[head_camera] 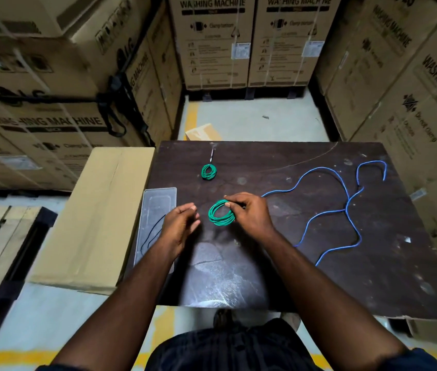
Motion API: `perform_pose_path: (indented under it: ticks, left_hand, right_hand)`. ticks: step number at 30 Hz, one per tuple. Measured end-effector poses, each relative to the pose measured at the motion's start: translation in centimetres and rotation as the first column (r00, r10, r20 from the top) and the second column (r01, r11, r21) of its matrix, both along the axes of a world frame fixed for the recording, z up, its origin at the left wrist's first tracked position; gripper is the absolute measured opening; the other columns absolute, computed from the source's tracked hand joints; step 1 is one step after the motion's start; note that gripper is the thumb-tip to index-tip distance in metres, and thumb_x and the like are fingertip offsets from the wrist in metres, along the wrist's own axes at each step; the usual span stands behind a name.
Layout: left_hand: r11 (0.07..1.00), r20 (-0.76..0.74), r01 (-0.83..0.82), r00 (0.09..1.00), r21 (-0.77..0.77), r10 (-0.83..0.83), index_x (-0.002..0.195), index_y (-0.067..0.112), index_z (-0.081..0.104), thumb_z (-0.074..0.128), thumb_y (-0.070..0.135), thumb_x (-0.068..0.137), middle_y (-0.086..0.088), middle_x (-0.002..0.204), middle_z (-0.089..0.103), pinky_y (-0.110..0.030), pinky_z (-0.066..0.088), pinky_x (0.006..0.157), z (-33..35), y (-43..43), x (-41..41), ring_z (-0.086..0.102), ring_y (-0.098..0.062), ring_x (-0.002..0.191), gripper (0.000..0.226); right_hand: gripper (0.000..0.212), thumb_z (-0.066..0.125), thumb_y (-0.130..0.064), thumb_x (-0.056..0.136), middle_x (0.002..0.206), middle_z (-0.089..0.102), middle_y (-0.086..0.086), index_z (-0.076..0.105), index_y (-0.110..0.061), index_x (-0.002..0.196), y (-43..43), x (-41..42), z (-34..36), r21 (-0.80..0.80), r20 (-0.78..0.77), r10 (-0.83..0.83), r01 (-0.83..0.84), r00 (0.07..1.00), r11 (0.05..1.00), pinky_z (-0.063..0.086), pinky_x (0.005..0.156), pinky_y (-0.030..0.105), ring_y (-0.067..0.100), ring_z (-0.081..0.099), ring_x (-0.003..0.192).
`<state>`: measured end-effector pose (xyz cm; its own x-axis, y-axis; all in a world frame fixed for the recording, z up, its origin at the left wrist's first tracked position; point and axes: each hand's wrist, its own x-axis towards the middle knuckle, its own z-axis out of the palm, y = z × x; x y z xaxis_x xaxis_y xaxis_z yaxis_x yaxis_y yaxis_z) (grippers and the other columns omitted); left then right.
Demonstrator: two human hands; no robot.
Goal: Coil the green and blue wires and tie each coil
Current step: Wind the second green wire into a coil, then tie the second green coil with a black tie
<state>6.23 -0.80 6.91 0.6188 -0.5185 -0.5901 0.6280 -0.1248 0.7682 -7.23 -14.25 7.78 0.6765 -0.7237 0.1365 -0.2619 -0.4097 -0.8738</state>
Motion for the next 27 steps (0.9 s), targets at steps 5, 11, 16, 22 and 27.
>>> perform_pose_path:
  ticks: [5,11,16,22,27]
  left_hand:
    - [0.961,0.202,-0.133,0.976,0.241,0.084,0.091,0.015,0.066,0.058,0.008,0.088,-0.002,0.071,0.061,-0.019,0.044,0.051,-3.2,3.5,1.8,0.053,-0.012,0.058,0.011]
    - [0.839,0.325,-0.065,0.936,0.54,-0.136,0.084,0.022,0.069,0.062,0.018,0.085,-0.008,0.093,0.072,-0.036,0.056,0.072,-8.2,9.1,4.7,0.065,-0.022,0.072,0.008]
    - [0.745,0.474,-0.12,0.834,0.657,-0.284,0.092,0.012,0.071,0.061,0.014,0.085,-0.007,0.097,0.071,-0.023,0.043,0.081,-7.4,10.6,3.7,0.064,-0.024,0.094,0.012]
    - [0.71,0.583,-0.104,0.66,0.696,-0.474,0.099,0.002,0.071,0.064,-0.001,0.076,-0.016,0.1,0.071,-0.022,0.041,0.081,-7.9,11.8,3.8,0.066,-0.032,0.095,0.024]
    - [0.73,0.626,-0.13,0.627,0.671,-0.464,0.099,0.001,0.069,0.063,-0.006,0.072,-0.017,0.096,0.071,-0.019,0.04,0.076,-8.2,11.9,3.9,0.067,-0.031,0.089,0.028]
  right_hand:
    - [0.018,0.069,-0.009,0.081,0.096,0.073,0.004,0.075,-0.01,0.099,1.1,0.7,-1.2,0.032,-0.055,0.036,-0.034,0.998,0.999,0.048,0.08,0.018,0.011,0.066,0.087]
    - [0.018,0.068,-0.008,0.083,0.097,0.073,0.005,0.075,-0.01,0.1,1.7,0.7,-1.6,0.053,-0.094,0.066,-0.061,0.993,0.997,0.045,0.078,0.014,0.01,0.064,0.086]
    - [0.019,0.067,-0.007,0.083,0.096,0.072,0.004,0.075,-0.01,0.1,2.1,0.4,-2.1,0.058,-0.096,0.094,-0.089,0.991,0.994,0.042,0.077,0.007,0.008,0.063,0.085]
    - [0.018,0.067,-0.007,0.082,0.095,0.072,0.002,0.075,-0.011,0.098,2.8,0.5,-2.7,0.062,-0.111,0.119,-0.112,0.987,0.992,0.043,0.079,0.008,0.011,0.065,0.088]
    - [0.017,0.067,-0.008,0.082,0.096,0.073,0.005,0.075,-0.009,0.097,3.2,0.5,-2.8,0.065,-0.119,0.138,-0.131,0.983,0.989,0.043,0.079,0.009,0.012,0.065,0.088]
